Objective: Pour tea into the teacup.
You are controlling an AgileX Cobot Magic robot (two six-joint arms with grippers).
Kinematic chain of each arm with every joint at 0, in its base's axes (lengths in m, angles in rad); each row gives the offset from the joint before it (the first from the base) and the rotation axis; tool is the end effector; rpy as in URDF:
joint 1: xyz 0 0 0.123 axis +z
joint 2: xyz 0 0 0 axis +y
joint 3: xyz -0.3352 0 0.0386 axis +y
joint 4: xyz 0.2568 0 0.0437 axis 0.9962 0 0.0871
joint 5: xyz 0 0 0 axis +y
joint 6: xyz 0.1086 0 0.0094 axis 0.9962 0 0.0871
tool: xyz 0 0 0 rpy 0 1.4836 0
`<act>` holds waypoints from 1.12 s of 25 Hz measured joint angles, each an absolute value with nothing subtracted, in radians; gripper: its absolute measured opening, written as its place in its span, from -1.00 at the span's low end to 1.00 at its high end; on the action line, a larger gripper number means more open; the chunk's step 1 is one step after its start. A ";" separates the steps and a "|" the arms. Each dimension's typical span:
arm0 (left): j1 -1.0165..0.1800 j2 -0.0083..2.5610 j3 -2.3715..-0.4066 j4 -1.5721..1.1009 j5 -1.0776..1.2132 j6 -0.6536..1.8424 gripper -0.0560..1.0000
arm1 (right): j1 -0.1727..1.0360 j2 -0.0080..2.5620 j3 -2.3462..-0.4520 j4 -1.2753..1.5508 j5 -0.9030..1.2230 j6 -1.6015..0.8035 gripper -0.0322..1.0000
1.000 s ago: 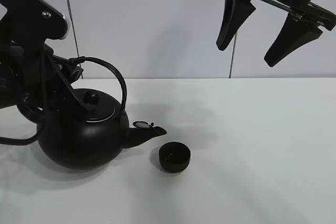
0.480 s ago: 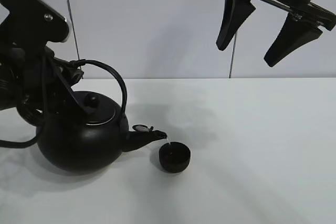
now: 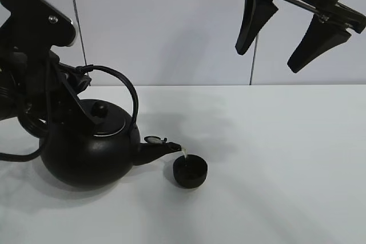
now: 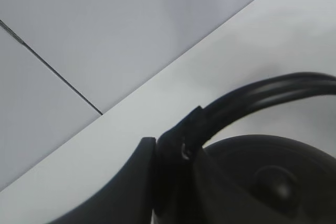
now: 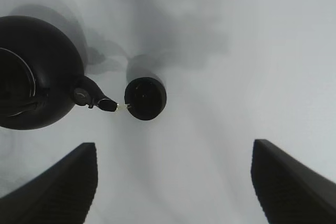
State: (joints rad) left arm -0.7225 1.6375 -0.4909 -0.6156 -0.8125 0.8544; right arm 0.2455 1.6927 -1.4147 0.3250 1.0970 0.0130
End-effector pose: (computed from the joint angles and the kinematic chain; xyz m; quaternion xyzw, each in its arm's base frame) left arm 0.2548 -0.1637 0.2050 0.3220 0.7424 0.0839 0.5815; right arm 0.3507 0.1198 0.3229 -0.0609 0.9765 0.1696 0.1183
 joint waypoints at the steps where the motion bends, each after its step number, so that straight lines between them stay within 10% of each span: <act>1: -0.723 1.638 -0.491 -0.616 -0.813 0.854 -0.68 | 0.246 1.693 -1.415 0.325 1.097 0.013 0.14; 28: -0.723 1.638 -0.491 -0.616 -0.814 0.859 -0.68 | 0.246 1.693 -1.415 0.325 1.096 0.013 0.14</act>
State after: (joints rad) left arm -0.7225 1.6375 -0.4909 -0.6156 -0.8143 0.8589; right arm 0.2455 1.6927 -1.4147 0.3250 1.0961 0.0130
